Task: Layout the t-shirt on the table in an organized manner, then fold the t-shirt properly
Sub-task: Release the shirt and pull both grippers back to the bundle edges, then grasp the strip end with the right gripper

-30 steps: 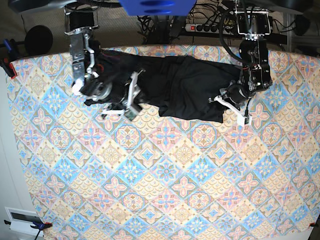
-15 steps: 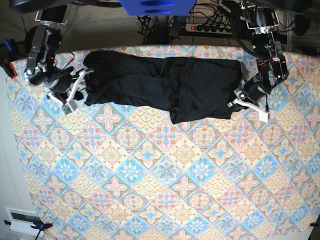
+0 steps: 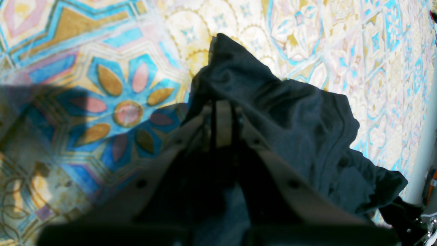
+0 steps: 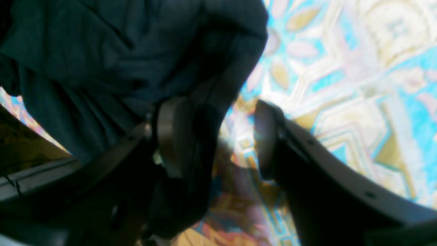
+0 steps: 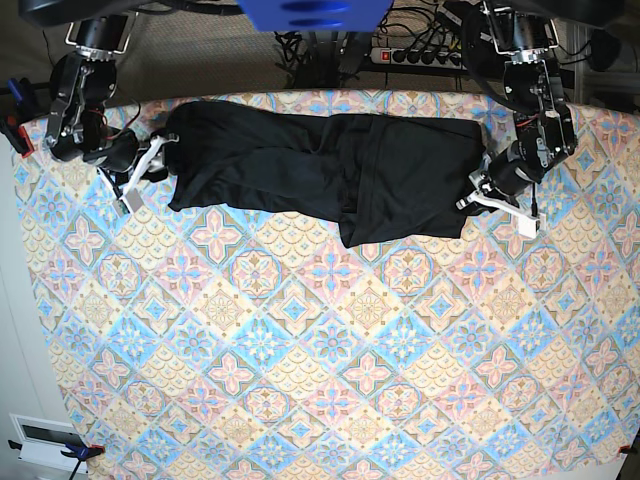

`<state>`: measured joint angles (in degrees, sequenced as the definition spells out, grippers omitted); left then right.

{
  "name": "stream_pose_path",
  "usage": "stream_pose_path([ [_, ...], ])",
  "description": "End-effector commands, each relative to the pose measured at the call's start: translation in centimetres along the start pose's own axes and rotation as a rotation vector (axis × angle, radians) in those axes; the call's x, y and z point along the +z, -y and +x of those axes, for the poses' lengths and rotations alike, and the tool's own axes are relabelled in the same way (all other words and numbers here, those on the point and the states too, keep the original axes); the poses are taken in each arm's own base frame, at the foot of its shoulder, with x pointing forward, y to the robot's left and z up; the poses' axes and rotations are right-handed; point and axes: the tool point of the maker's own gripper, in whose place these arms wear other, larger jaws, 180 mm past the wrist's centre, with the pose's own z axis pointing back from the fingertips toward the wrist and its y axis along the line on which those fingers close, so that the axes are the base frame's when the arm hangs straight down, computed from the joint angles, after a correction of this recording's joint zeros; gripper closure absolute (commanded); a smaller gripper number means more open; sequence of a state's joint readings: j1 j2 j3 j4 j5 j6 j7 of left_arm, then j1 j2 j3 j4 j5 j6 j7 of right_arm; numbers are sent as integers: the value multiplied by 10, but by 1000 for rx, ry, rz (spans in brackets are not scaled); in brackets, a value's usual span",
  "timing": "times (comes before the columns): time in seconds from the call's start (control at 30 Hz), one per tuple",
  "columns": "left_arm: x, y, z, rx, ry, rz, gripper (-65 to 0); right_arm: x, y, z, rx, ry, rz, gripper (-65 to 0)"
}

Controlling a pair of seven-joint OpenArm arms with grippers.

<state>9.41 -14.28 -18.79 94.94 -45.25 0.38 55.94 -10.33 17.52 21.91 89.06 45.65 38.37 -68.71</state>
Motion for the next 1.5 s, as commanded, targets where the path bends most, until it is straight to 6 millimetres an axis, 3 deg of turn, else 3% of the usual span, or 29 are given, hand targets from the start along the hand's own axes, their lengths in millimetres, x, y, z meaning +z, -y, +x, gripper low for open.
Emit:
stream_pose_path([
  [0.0,4,6,13,-17,37,-19,-2,4,1,12,0,43,14,-297],
  [0.33,4,5,13,-20,37,-14,-2,-7,-6,0,-118,63,104,-296],
  [0.63,4,4,13,-21,36,-12,-2,-7,-18,7,-117,101,164,-314],
  [0.77,5,3,14,-19,39,-10,-2,-8,-18,6,-120,100,165,-317],
  [0.97,5,3,14,-20,39,-9,-2,-16,-10,-14,-200,66,173,-317],
  [1.27,5,2,13,-18,37,-7,-2,-18,-10,-15,-205,58,176,-318],
  [1.47,7,0,16,-33,36,0,-2,-27,-24,-17,-184,31,213,-318],
])
